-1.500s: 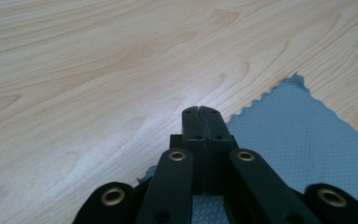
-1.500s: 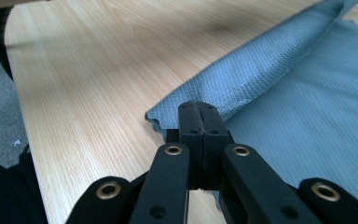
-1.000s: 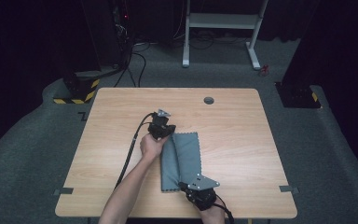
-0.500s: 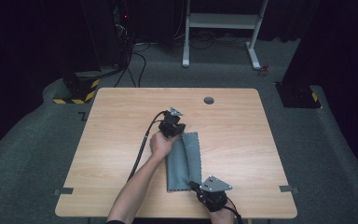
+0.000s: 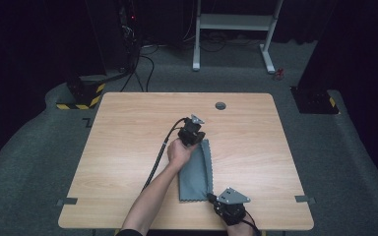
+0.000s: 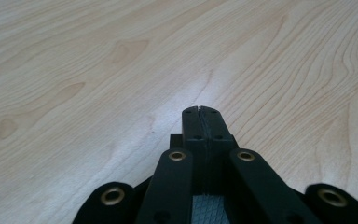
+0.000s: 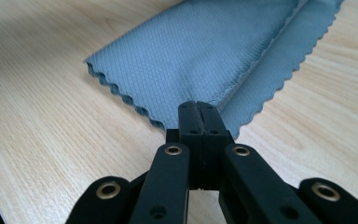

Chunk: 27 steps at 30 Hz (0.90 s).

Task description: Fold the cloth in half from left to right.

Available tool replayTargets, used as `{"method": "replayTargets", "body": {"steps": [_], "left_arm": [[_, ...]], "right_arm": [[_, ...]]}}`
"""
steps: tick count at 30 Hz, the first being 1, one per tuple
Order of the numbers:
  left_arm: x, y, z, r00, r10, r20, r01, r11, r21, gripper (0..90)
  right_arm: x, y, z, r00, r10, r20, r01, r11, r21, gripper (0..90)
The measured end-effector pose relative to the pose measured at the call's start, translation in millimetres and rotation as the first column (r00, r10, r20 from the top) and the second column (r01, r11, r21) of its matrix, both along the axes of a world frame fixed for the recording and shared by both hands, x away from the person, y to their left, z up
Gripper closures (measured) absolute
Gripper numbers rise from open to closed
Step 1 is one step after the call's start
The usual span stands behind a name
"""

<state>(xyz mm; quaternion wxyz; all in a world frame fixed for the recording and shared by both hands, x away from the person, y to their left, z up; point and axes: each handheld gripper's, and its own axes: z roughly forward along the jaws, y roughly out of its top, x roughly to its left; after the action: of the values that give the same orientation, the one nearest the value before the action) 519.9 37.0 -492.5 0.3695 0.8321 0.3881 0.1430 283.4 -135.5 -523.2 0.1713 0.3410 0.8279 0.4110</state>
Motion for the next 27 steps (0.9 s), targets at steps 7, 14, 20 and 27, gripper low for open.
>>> {"method": "replayTargets", "body": {"steps": [7,14,20,27], "left_arm": [[1.9,-10.0,-5.9,0.9999,0.002,-0.011,-0.002,0.9999,0.012,90.0],[3.0,-15.4,-9.2,0.9998,0.006,-0.02,-0.006,0.9998,0.021,89.9],[2.5,-17.5,-12.0,0.9999,0.004,-0.016,-0.003,0.9994,0.036,89.8],[2.3,-15.5,-11.8,0.9997,0.013,-0.019,-0.013,0.9996,0.026,75.1]], "right_arm": [[-1.3,-1.2,1.6,0.9999,-0.01,-0.006,0.01,0.9998,-0.019,90.0],[-0.4,-6.2,0.4,0.9997,-0.022,-0.012,0.021,0.9996,-0.018,90.0],[-0.2,-6.7,-2.0,0.9994,-0.025,-0.023,0.024,0.9995,-0.019,90.0],[1.7,-9.4,-2.6,0.9986,-0.033,-0.042,0.033,0.9994,-0.011,82.3]]}}
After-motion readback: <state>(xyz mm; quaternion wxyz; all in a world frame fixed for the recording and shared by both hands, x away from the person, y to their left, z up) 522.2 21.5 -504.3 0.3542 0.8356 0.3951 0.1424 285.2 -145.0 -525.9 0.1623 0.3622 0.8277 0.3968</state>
